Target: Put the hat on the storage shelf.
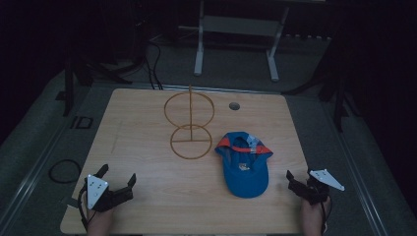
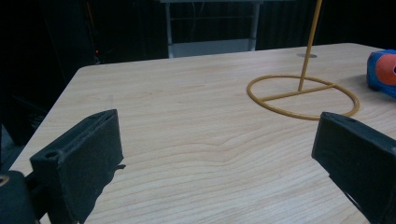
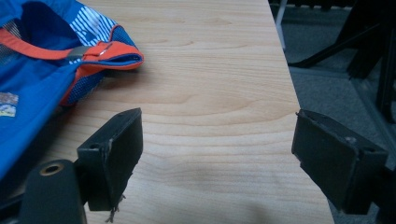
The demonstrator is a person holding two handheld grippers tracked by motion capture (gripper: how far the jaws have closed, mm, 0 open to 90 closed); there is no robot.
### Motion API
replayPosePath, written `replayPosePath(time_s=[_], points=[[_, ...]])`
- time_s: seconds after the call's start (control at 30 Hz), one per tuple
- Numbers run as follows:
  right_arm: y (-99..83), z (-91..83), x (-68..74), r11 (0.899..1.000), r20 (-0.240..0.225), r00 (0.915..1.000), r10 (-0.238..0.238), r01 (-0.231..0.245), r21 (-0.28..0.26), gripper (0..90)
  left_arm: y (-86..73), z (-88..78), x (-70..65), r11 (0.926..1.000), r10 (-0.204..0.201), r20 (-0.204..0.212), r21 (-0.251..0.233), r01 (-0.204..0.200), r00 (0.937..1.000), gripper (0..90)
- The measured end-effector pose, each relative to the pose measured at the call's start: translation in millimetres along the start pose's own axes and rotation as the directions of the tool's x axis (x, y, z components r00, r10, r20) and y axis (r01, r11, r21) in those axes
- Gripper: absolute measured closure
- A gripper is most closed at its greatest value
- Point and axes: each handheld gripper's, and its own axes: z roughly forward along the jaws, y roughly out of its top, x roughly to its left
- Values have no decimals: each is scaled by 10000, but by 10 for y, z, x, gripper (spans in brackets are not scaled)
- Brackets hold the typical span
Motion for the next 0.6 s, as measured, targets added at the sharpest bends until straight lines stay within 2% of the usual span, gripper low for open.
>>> replayPosePath(time_s=[0.07,0.17,0.3,0.37,0.4,0.5,0.53,0.6], points=[[61,-14,-9,9999,-178,9998,50,-48,156,153,-2,-2,2,10000,-46,10,-7,46,10000,22],[131,-26,9,10000,-390,9992,34,-33,17,142,-2,-5,1,10000,-60,9,-26,60,10000,22],[247,-15,62,9998,-818,9966,-54,69,177,138,15,-15,-6,9999,-110,238,-54,111,9997,22],[265,-9,75,9997,-888,9960,-56,77,236,139,19,-15,-15,9998,-154,370,-133,159,9992,22],[305,13,101,9994,-1221,9925,-63,106,343,138,26,-15,-32,9999,-150,459,-49,152,9988,22],[338,41,136,9988,-1367,9905,-154,215,430,136,33,-17,-46,9999,-165,499,-35,167,9986,21],[374,71,182,9984,-1626,9865,-172,257,505,135,39,-18,-61,10000,-56,508,48,54,9987,22],[405,93,214,9978,-1831,9829,-208,319,580,133,42,-16,-74,9999,40,417,105,-45,9991,21]])
